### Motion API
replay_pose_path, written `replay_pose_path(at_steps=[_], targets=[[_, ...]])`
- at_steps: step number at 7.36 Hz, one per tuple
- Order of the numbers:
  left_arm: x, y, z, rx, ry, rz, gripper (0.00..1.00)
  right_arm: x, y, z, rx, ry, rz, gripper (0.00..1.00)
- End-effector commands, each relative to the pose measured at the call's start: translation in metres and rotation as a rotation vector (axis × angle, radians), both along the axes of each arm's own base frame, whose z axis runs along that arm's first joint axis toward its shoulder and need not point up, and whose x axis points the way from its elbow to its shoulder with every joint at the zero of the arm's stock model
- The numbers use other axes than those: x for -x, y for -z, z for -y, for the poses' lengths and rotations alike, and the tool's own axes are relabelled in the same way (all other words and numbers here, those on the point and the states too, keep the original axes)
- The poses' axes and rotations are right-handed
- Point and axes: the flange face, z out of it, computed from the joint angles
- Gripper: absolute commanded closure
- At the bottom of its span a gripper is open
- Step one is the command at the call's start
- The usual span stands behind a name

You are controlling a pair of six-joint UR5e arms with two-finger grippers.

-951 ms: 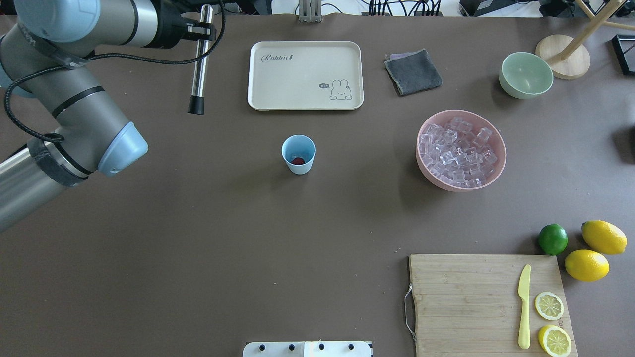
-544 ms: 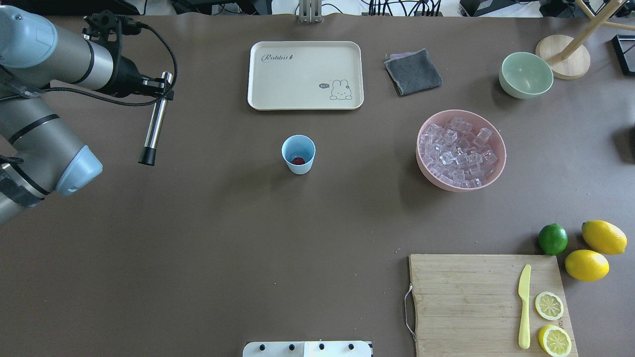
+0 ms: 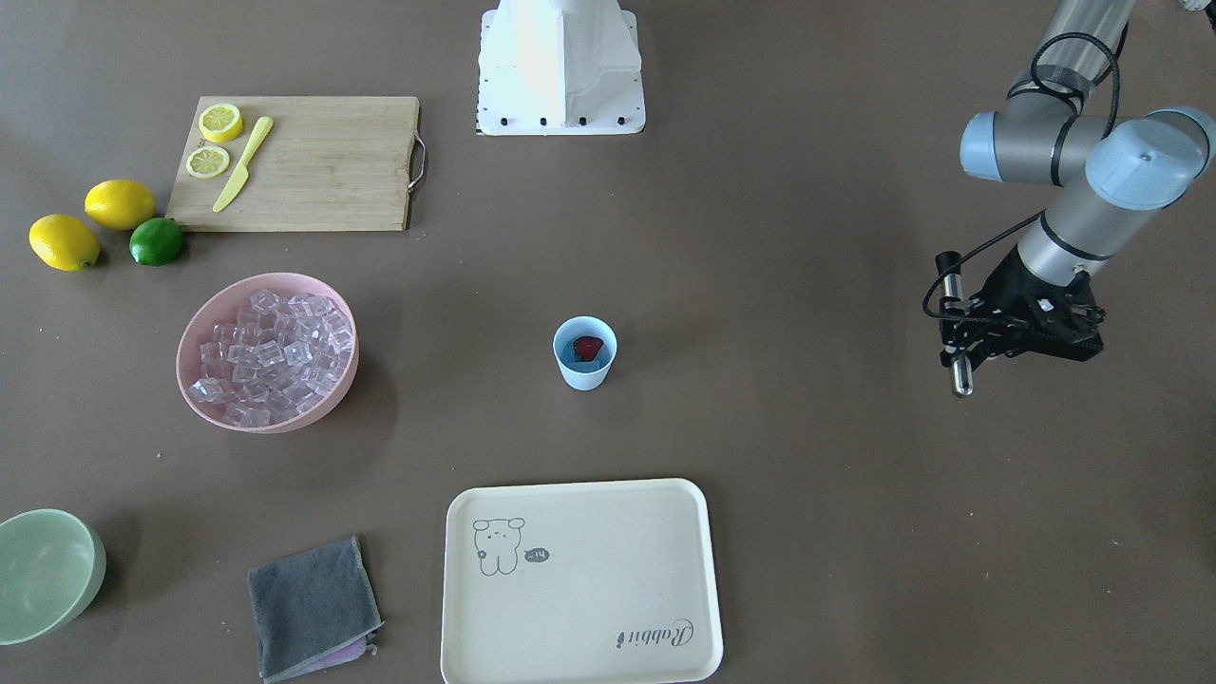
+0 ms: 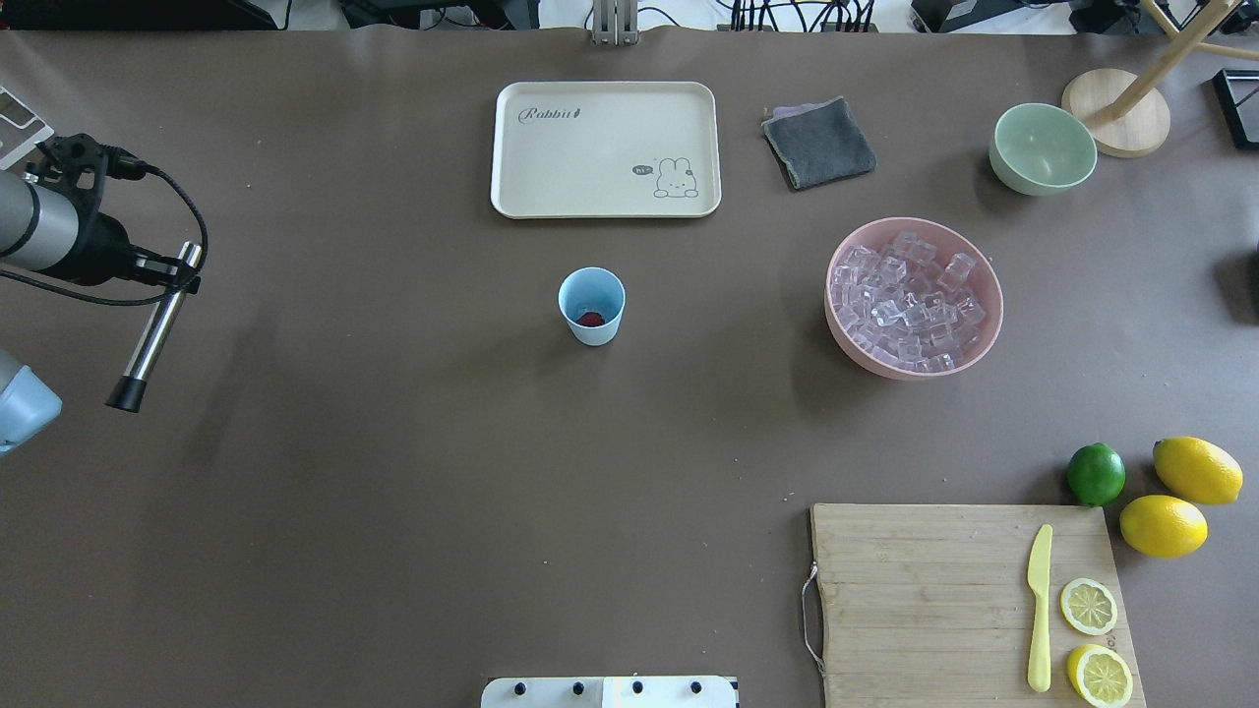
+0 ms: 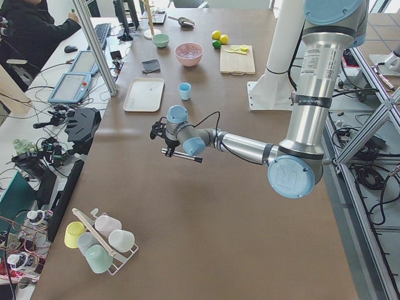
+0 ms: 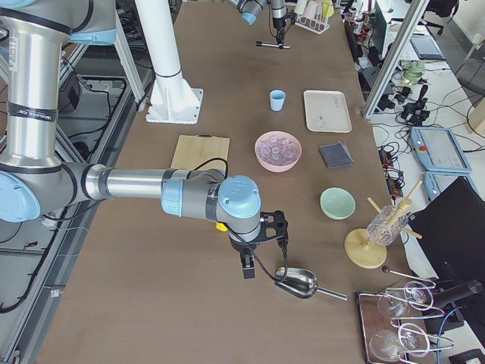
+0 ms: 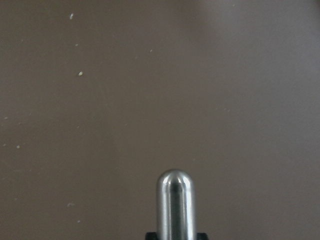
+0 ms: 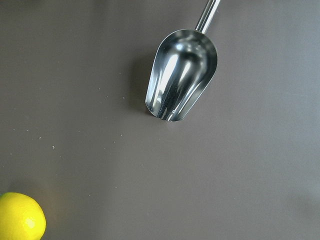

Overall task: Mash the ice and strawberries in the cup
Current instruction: 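Lift the rod out of the cup and set it back on the table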

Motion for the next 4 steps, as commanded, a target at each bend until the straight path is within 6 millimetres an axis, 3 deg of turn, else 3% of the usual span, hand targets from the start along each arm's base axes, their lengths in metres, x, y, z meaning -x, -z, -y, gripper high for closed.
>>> replay_pose_path(at_steps=[1, 3, 4], targets=[[0.059, -0.053, -0.015, -0.043, -0.02, 0.071, 0.72, 0.0, 0.0, 0.0, 0.0, 0.0, 0.0, 0.0], [0.088, -0.119, -0.056, -0.013, -0.003, 0.085, 0.7, 0.0, -0.002, 0.0, 0.004, 0.0, 0.0, 0.0], [0.096, -0.137, -0.068, 0.022, 0.009, 0.093, 0.69, 0.0, -0.004, -0.001, 0.01, -0.001, 0.001, 0.0]])
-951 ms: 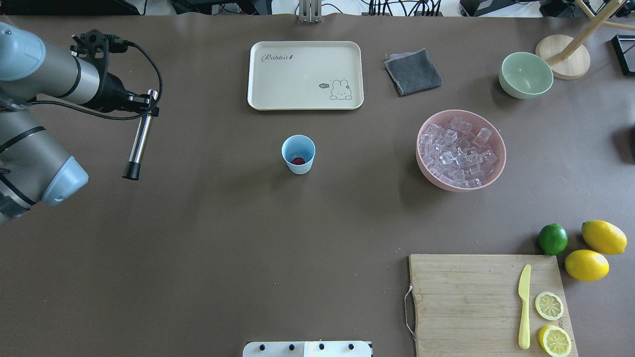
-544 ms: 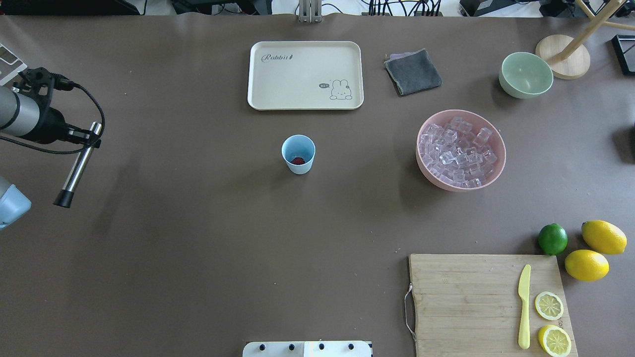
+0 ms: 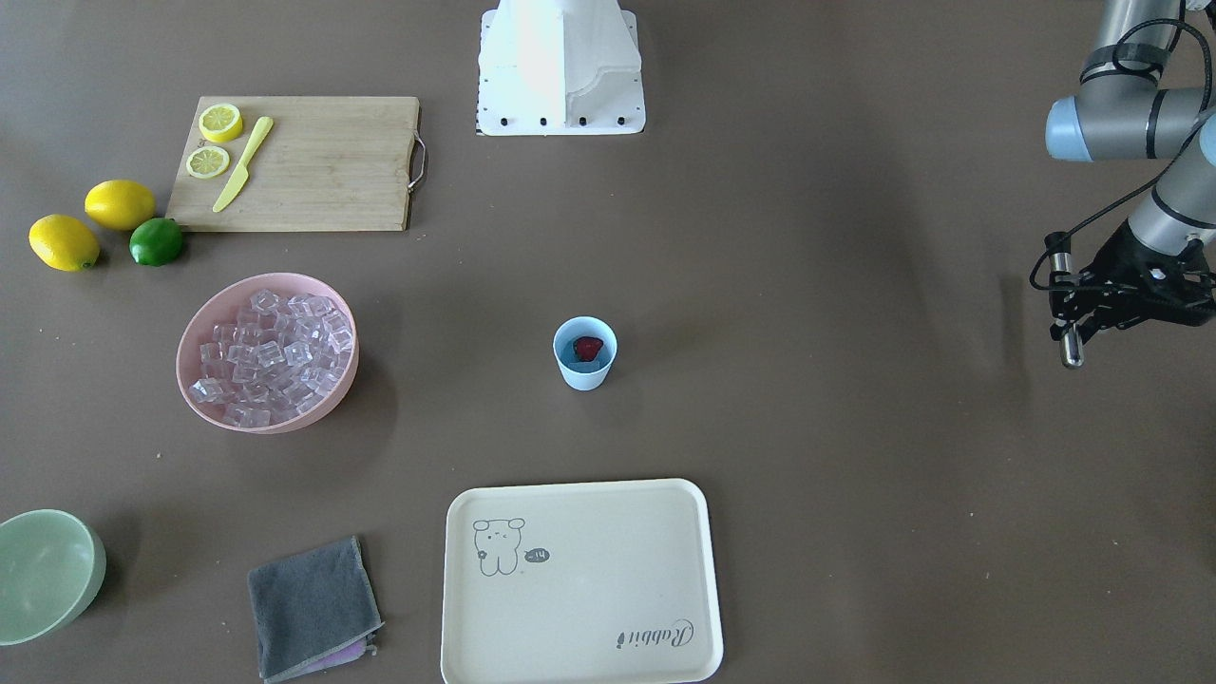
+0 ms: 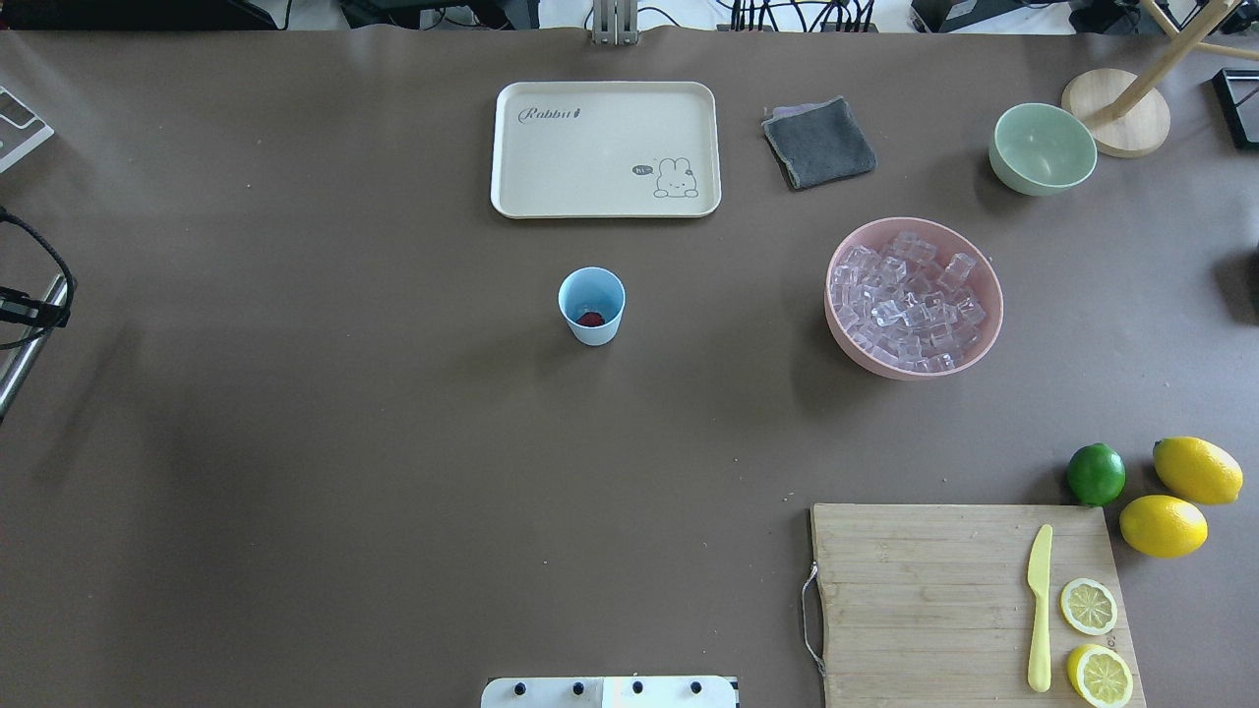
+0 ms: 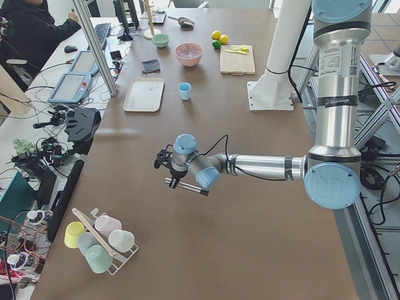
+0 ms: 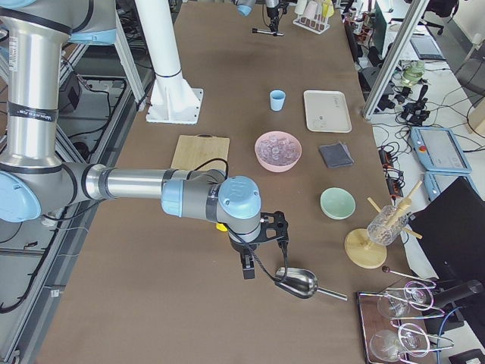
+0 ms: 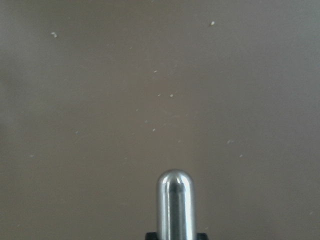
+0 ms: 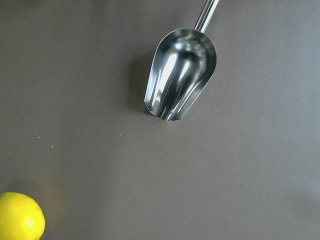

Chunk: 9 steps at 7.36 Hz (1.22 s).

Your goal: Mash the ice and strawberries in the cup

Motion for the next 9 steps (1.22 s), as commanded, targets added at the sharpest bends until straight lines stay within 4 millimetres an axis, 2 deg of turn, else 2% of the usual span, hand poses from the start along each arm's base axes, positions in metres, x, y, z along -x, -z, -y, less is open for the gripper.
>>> replay_pose_path(at_steps=[1, 2, 3, 4, 5, 7, 8, 9], targets=[[0.021, -0.048, -0.032, 0.058, 0.022, 0.019, 0.68, 0.0, -0.002, 0.0, 0.006, -0.001, -0.001, 0.0], [0.021, -0.064, -0.035, 0.077, 0.049, 0.005, 0.66, 0.0, -0.002, 0.0, 0.005, 0.0, -0.002, 0.0], [0.019, -0.076, -0.034, 0.09, 0.07, -0.007, 0.57, -0.001, -0.001, 0.001, 0.003, 0.0, -0.004, 0.0], [0.019, -0.077, -0.035, 0.079, 0.069, -0.014, 0.17, 0.0, -0.001, 0.0, 0.002, 0.0, -0.003, 0.0], [0.017, -0.074, -0.033, 0.075, 0.067, -0.019, 0.02, 0.0, -0.001, 0.0, 0.002, 0.0, -0.003, 0.0], [0.0, -0.05, -0.003, 0.047, 0.061, -0.034, 0.01, 0.0, -0.003, -0.002, 0.007, 0.0, -0.003, 0.0], [-0.014, -0.031, 0.017, 0.068, 0.038, -0.048, 0.01, 0.0, -0.004, -0.004, 0.009, -0.001, -0.003, 0.0], [-0.014, -0.007, 0.041, 0.107, 0.024, -0.089, 0.01, -0.001, -0.006, -0.006, 0.015, -0.003, -0.002, 0.0]])
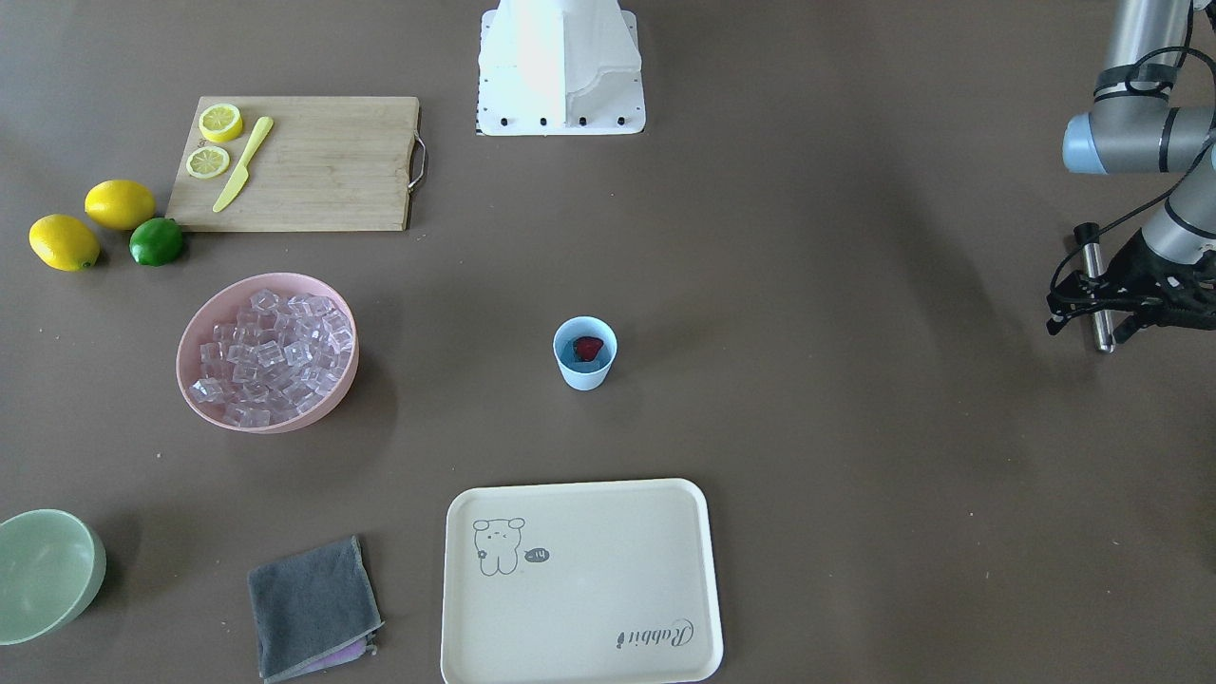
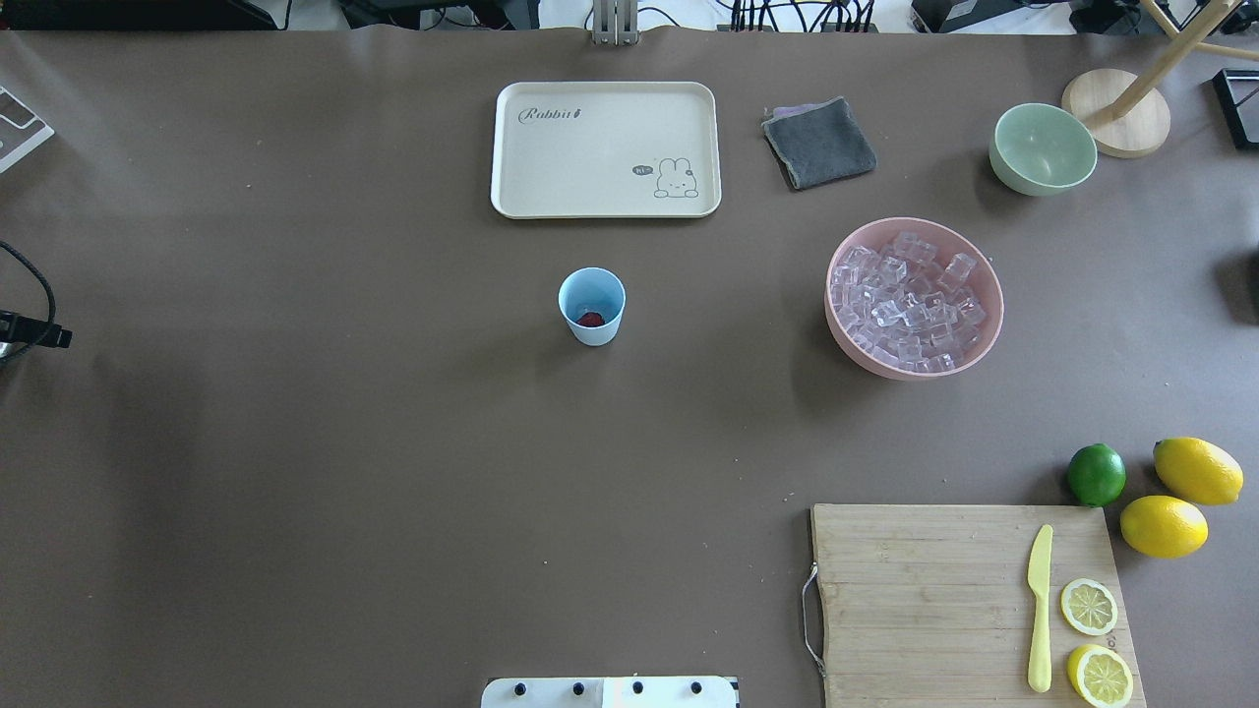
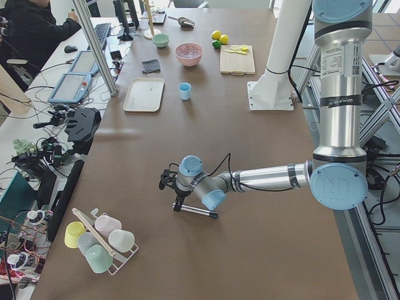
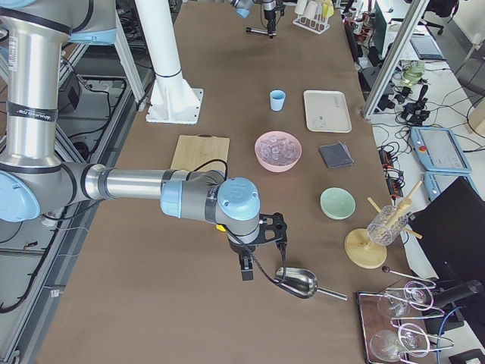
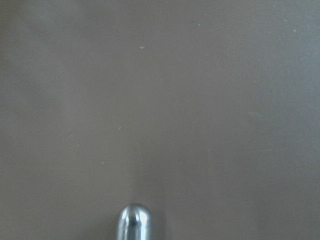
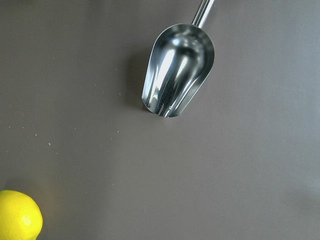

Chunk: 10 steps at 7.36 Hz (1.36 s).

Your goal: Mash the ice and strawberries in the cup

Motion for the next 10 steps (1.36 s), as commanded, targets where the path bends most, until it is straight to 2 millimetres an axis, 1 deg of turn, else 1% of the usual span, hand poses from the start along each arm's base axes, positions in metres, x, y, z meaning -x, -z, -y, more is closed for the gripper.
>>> replay_pose_path(at_steps=[1, 2, 3, 4, 5, 6, 7, 8, 9, 10], targets=[[0.011, 0.049, 0.053, 0.055, 0.01, -0.062, 0.01, -0.003, -0.001, -0.003, 0.004, -0.008, 0.001, 0.0], [0.032, 0.061, 0.067, 0.071, 0.003, -0.098, 0.01, -0.004, -0.002, -0.004, 0.006, -0.012, 0.001, 0.0], [0.062, 0.079, 0.082, 0.058, 0.004, -0.102, 0.01, -0.005, -0.001, -0.004, 0.004, -0.014, 0.001, 0.0], [0.088, 0.102, 0.088, 0.057, -0.006, -0.081, 0.01, -0.007, 0.0, -0.004, 0.001, -0.019, 0.008, 0.0], [0.118, 0.131, 0.101, 0.054, -0.021, -0.059, 0.01, -0.007, -0.003, -0.005, 0.006, -0.02, 0.006, 0.0], [0.133, 0.137, 0.102, 0.049, -0.043, -0.038, 0.01, -0.006, -0.006, -0.005, 0.014, -0.018, 0.009, 0.0], [0.149, 0.124, 0.09, 0.055, -0.029, -0.039, 0.01, -0.006, -0.01, -0.006, 0.025, -0.019, 0.017, 0.0], [0.171, 0.127, 0.064, 0.055, 0.001, -0.051, 0.01, -0.005, -0.016, -0.007, 0.037, -0.018, 0.022, 0.0], [0.185, 0.105, 0.037, 0.099, 0.02, -0.053, 0.01, -0.006, -0.017, -0.012, 0.038, -0.024, 0.027, 0.0], [0.206, 0.088, 0.009, 0.122, 0.054, -0.051, 0.01, -0.005, -0.029, -0.014, 0.058, -0.021, 0.029, 0.0]])
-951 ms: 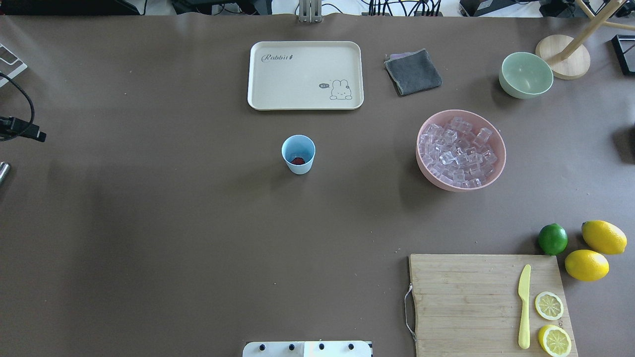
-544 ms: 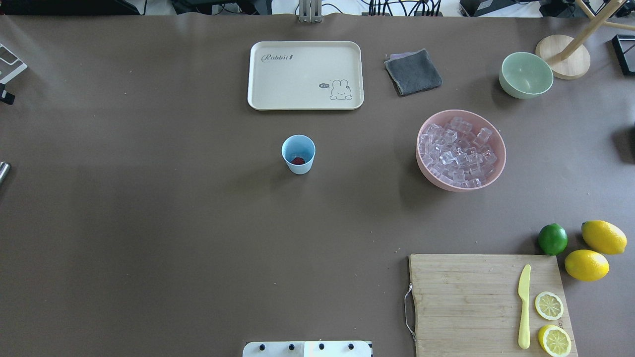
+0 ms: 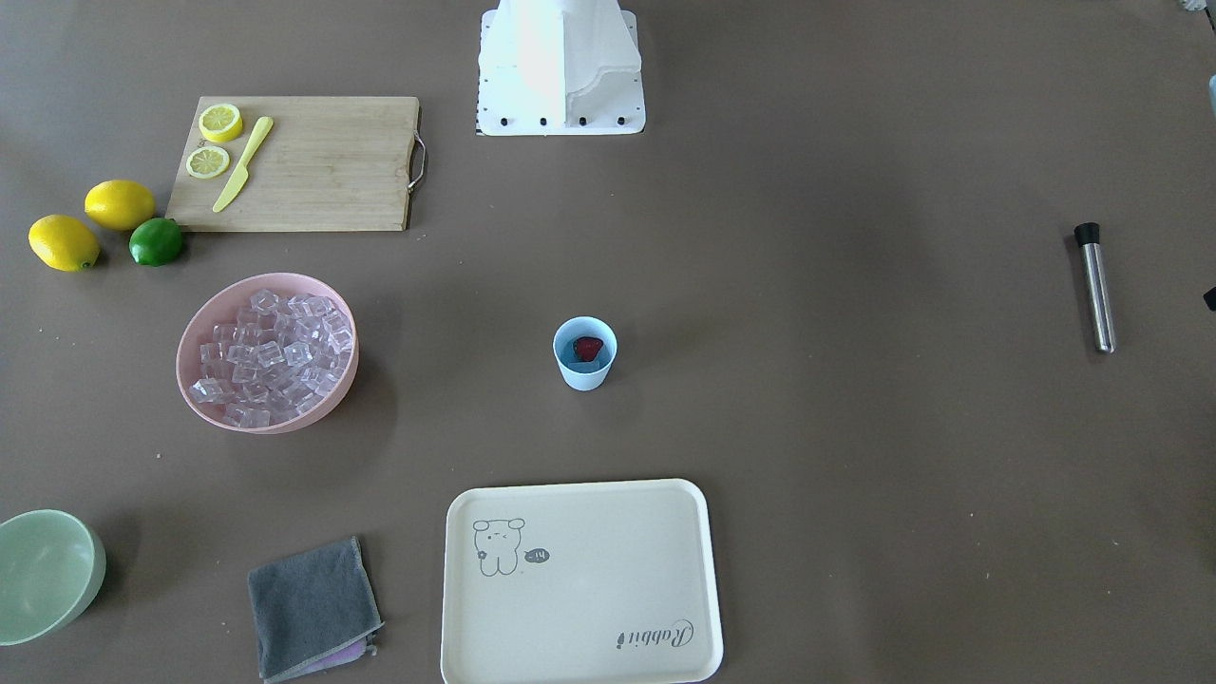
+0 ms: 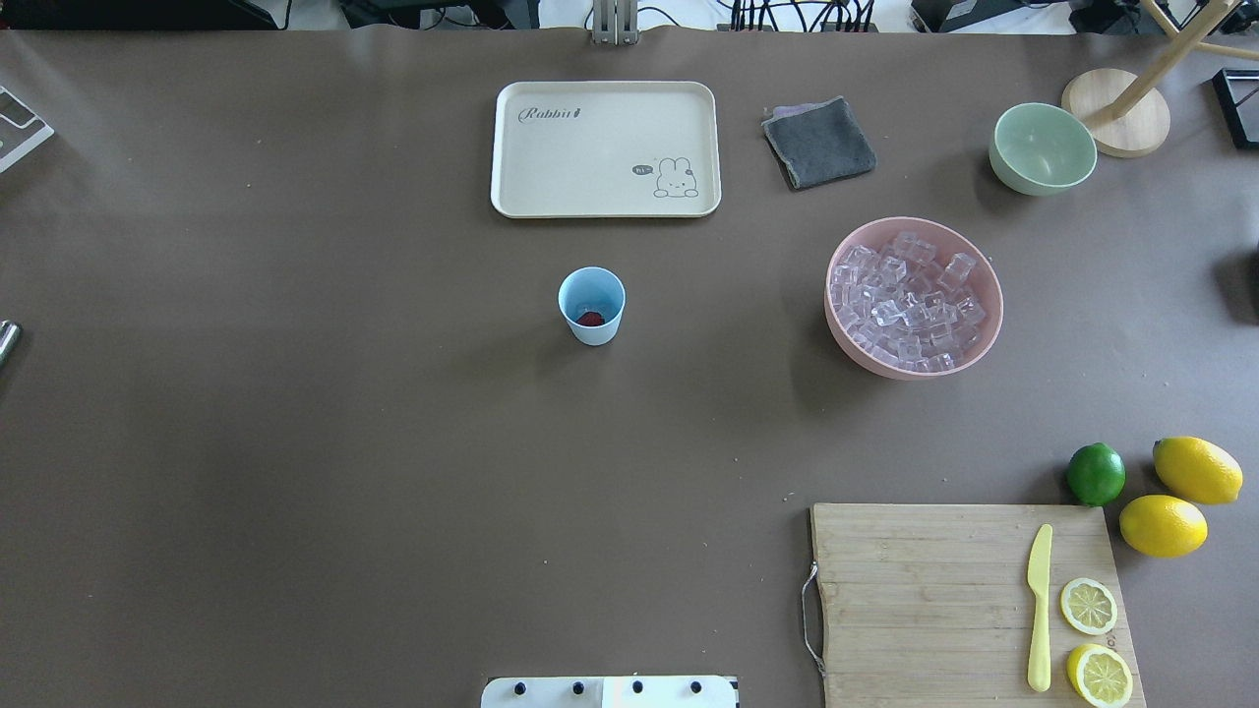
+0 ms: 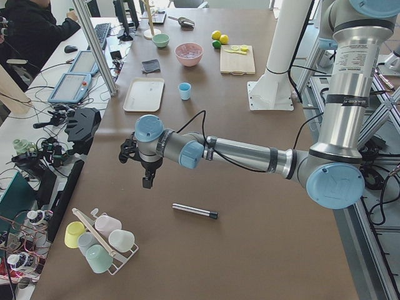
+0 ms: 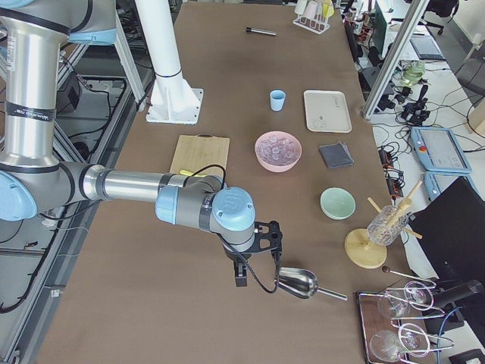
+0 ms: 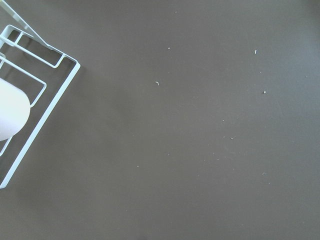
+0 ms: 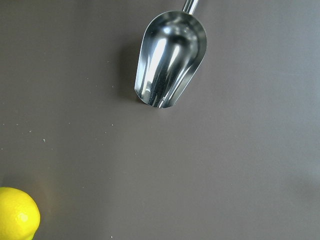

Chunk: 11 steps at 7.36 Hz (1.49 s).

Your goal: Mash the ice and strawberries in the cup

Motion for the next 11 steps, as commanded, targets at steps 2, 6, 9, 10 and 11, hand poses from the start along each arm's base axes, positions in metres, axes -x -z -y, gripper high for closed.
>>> replay_pose_path(at_steps=[2, 6, 9, 10, 11], targets=[[0.07, -0.057, -0.08, 0.037, 0.06, 0.021, 0.01, -0.005, -0.011, -0.011, 0.021, -0.014, -0.009, 0.0], [0.075, -0.067, -0.093, 0.06, 0.071, 0.019, 0.01, -0.006, -0.023, -0.02, 0.051, -0.018, -0.009, 0.0], [0.076, -0.049, -0.086, 0.025, 0.071, 0.023, 0.01, -0.004, -0.03, -0.033, 0.059, -0.017, 0.006, 0.0], [0.074, -0.054, -0.092, 0.056, 0.065, 0.032, 0.01, -0.003, -0.035, -0.037, 0.071, -0.017, 0.008, 0.0], [0.069, -0.064, -0.1, 0.094, 0.054, 0.032, 0.01, -0.003, -0.036, -0.039, 0.077, -0.018, 0.011, 0.0]])
